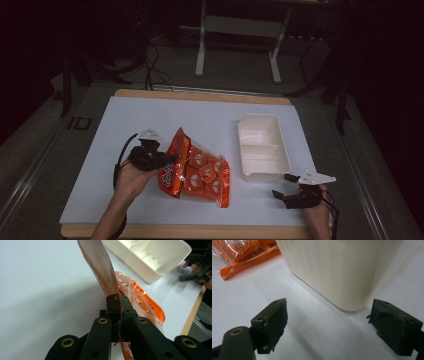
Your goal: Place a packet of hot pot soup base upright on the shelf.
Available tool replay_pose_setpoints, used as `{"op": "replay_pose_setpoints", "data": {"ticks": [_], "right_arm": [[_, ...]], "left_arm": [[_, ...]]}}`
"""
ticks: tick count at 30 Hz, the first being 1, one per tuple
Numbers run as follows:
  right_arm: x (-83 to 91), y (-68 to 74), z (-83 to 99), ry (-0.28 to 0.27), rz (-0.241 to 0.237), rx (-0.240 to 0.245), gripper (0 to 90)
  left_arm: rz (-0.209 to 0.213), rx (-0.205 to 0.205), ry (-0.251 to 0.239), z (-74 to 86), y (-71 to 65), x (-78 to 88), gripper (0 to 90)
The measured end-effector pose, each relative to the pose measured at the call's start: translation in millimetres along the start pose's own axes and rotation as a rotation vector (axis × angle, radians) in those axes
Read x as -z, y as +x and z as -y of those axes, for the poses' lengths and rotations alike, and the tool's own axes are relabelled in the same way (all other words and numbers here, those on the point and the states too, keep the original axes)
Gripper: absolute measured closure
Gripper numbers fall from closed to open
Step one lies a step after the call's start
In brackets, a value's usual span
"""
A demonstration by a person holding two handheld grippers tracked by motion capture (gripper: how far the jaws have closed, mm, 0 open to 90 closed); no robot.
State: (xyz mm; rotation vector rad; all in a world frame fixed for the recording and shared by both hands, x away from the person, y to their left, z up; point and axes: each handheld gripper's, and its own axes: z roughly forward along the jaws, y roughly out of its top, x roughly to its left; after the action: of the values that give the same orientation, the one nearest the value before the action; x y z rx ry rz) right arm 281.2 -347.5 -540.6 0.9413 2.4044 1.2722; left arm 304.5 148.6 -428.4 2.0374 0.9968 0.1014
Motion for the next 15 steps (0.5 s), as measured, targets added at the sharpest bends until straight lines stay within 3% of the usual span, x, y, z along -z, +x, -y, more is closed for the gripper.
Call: {"op": "replay_pose_setpoints", "data": {"ticks": [6,9,15], "right_arm": [[0.1,0.1,0.0,-0.001,-0.002,0.002,14.6],[0.0,0.1,0.0,-0.001,-0.004,0.004,14.6],[0.0,0.1,0.0,-0.001,-0.007,0.004,14.6]], "left_arm": [[0.019,-0.048,-0.001,-19.9,-10.3,-1.0,89.8],[0.050,-0.058,-0.020,-31.4,-16.2,0.4,89.8],[0.071,-0.082,-0.036,-48.3,-26.3,0.3,89.9]]}}
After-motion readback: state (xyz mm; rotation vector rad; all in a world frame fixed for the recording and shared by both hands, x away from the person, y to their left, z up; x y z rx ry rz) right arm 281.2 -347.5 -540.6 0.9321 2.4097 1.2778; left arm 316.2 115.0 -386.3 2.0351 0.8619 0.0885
